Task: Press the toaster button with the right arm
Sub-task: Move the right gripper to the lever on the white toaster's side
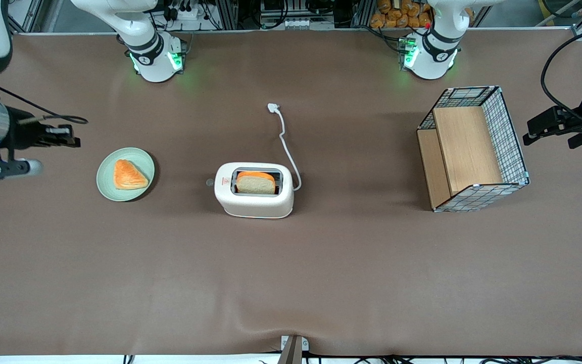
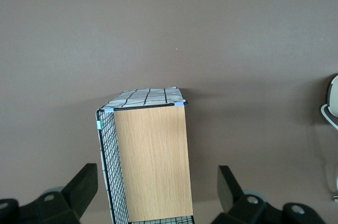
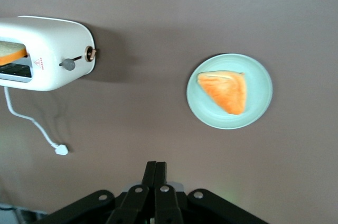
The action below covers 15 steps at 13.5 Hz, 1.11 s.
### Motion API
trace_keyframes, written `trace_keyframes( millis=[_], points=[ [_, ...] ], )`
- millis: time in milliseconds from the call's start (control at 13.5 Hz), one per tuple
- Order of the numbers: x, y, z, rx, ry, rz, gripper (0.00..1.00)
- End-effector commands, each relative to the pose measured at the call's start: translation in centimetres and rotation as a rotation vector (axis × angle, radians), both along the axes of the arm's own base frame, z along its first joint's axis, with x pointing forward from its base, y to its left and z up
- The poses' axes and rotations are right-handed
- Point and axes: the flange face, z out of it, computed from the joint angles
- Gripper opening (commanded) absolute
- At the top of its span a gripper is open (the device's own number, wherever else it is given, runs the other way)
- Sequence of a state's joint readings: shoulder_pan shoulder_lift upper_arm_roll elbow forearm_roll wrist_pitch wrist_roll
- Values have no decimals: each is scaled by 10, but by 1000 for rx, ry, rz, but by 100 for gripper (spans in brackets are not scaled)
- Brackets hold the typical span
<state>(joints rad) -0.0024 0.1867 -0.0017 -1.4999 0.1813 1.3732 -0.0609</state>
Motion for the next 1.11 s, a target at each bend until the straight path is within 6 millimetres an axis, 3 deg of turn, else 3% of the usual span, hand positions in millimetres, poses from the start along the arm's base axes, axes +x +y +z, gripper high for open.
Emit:
trace_keyframes(
  millis=[0, 148, 591, 813, 1035],
  points=[
    [15, 15, -43, 59, 59, -77, 0],
    [18, 30, -81, 113, 30, -113, 0],
    [2, 97, -143, 172, 5, -202, 0],
    [-6, 101, -178, 255, 25, -283, 0],
    [-14, 101, -199, 312, 30, -303, 0]
  ],
)
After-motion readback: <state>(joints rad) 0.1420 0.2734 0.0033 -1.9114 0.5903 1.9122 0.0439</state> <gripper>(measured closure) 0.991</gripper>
